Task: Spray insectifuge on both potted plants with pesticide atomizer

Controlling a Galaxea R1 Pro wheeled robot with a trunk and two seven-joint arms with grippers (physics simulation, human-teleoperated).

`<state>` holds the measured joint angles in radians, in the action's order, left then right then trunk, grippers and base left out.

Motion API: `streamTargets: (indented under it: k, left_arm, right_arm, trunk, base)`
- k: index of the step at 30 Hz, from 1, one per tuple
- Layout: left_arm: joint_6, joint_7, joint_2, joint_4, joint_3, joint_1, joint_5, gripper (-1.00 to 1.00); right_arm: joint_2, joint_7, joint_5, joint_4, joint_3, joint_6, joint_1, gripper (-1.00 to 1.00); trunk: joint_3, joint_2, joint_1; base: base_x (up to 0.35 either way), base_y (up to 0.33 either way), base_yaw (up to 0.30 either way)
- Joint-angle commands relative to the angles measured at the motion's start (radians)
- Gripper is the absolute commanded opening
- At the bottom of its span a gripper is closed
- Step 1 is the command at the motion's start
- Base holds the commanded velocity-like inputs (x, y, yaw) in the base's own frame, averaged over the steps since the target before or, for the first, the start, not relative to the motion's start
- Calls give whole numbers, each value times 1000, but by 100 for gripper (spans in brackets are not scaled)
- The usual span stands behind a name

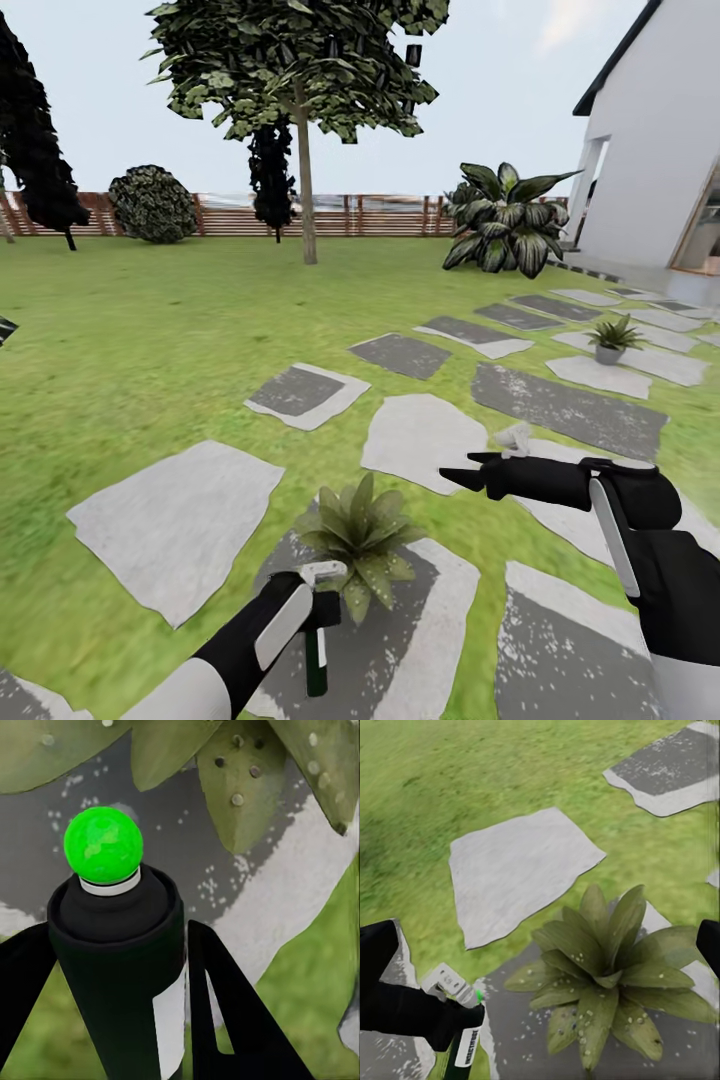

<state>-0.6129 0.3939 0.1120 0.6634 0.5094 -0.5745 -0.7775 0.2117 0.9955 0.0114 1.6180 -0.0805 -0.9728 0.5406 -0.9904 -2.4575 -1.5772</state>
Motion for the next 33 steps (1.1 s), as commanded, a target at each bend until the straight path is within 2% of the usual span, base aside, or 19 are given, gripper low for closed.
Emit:
streamTargets:
  k: [1, 2, 5, 10, 17, 23, 33]
  left_arm:
    - [0, 3, -1, 1, 9, -1, -2, -100]
    - [4, -10, -1, 1, 19, -1, 12, -100]
    - [19, -19, -1, 1, 28, -1, 24, -100]
    - [63, -22, -1, 1, 31, -1, 27, -100]
    - [63, -25, -2, 0, 31, -1, 24, -100]
    - [60, -27, -9, -1, 28, 0, 26, -100]
    - [66, -28, -21, -1, 29, 1, 27, -100]
  right_arm:
    - [0, 3, 1, 0, -1, -7, 1, 100]
    - [0, 3, 1, 0, -1, -7, 1, 100]
    - [0, 3, 1, 0, -1, -7, 1, 100]
    - [0, 3, 1, 0, -1, -7, 0, 100]
    - [0, 3, 1, 0, -1, -6, -1, 100]
    - [-1, 3, 1, 0, -1, -6, -2, 100]
    - [-1, 3, 1, 0, 1, -6, -2, 100]
  trunk:
    - [-1, 0, 0]
    - [-1, 0, 0]
    - [-1, 0, 0]
    - [-1, 0, 0]
    - [-1, 0, 0]
    - [-1, 0, 0]
    - [-1, 0, 0]
  base:
    - [0, 0, -259]
    - [0, 0, -268]
    - [0, 0, -198]
    - [0, 0, -42]
    - [-189, 33, -3]
    - [-184, 239, 0]
    - [28, 320, -4]
